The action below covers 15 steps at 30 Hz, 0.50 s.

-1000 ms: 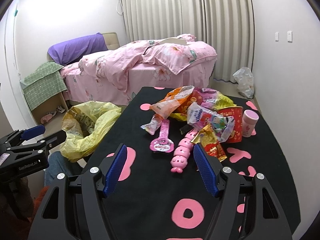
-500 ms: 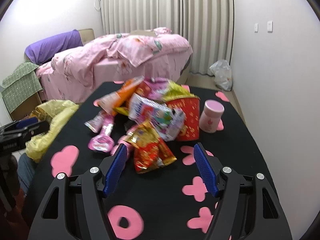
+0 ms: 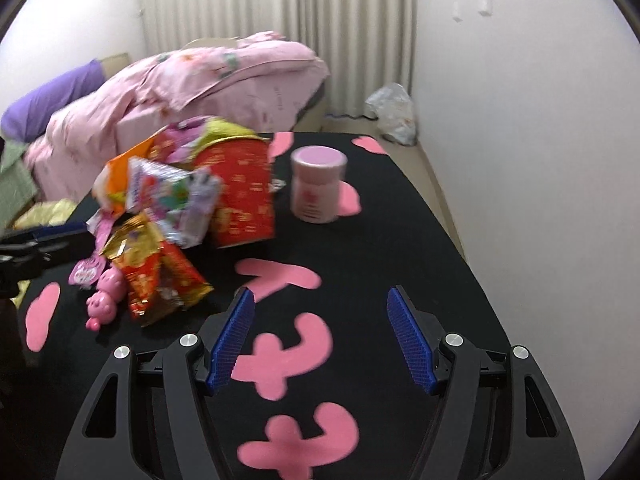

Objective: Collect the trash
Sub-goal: 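Reach the left tool to a gold wrapper while the right tool reaches the red cup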

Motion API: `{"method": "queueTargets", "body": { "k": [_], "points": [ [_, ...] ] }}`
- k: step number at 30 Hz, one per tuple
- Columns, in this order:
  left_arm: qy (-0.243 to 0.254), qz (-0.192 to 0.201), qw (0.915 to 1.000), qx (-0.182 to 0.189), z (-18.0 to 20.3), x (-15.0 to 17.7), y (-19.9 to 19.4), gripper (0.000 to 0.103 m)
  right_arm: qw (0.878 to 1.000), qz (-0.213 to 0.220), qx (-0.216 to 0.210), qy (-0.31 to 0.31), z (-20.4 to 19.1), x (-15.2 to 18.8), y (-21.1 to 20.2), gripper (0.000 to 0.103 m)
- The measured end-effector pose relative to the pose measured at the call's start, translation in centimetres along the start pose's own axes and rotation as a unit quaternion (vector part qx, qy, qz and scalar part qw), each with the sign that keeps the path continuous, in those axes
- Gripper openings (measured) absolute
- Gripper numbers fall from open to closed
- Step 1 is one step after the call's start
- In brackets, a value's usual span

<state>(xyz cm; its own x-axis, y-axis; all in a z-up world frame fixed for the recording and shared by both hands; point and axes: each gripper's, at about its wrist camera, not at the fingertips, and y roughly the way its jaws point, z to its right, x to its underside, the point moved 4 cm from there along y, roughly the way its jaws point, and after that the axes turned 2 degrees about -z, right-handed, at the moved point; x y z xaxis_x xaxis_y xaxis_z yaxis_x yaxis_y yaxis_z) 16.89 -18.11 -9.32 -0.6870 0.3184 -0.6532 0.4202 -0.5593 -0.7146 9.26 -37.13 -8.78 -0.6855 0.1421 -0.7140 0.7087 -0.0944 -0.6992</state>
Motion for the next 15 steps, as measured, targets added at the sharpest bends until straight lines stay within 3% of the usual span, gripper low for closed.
{"method": "queueTargets", "body": {
  "k": [6,10,12,15],
  "points": [
    [-0.007,-0.022,0.9997,-0.012,0.9,-0.5,3.0,0.050,1.000,0.003,0.001,0.020,1.9,0.6,0.2,0.066],
    [-0.014,-0.035,0.9993,0.005,0.9,-0.5,2.9,0.018,1.000,0.013,-0.010,0.008,1.5,0.0,0.1,0.066],
    [-0.013,-0.029,0.9995,-0.006,0.7,-0.4,2.2,0.008,0.999,0.022,-0.026,-0.001,0.9,-0.9,0.0,0.066],
    [-0.022,-0.012,0.9996,-0.009,0.0,-0.4,0.6,0.004,0.998,0.040,-0.045,-0.021,-0.4,-3.0,0.1,0.066]
  ]
}}
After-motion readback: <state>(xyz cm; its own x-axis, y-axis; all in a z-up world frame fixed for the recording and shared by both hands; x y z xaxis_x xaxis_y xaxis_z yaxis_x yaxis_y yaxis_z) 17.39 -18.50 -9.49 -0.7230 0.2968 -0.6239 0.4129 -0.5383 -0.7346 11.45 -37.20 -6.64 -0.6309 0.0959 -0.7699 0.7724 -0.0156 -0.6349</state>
